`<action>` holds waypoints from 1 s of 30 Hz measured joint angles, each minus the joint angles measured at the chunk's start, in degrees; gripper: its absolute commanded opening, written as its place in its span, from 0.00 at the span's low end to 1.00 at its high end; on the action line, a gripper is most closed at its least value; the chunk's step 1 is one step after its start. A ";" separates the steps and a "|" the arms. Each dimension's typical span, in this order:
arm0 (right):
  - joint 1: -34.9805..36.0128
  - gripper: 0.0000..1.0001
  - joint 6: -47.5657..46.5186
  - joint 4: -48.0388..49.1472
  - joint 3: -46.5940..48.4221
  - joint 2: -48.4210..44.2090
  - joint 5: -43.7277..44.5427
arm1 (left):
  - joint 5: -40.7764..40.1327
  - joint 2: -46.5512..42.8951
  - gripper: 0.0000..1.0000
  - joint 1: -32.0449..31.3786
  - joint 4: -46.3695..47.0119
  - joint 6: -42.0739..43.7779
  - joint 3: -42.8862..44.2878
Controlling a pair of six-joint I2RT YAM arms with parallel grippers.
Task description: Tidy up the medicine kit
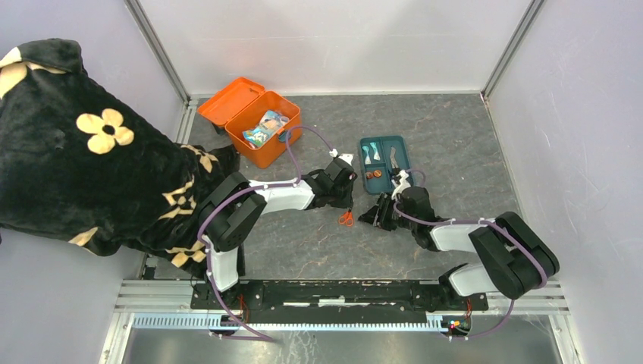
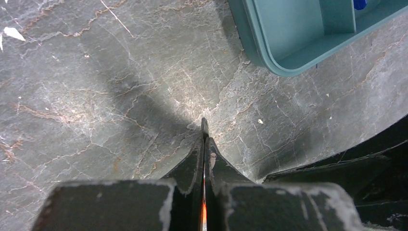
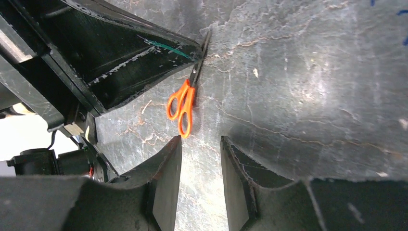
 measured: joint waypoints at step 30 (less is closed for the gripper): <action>3.56 0.15 13.77 14.88 2.97 15.56 0.42 | 2.45 -0.22 0.02 0.94 1.46 -0.24 -0.90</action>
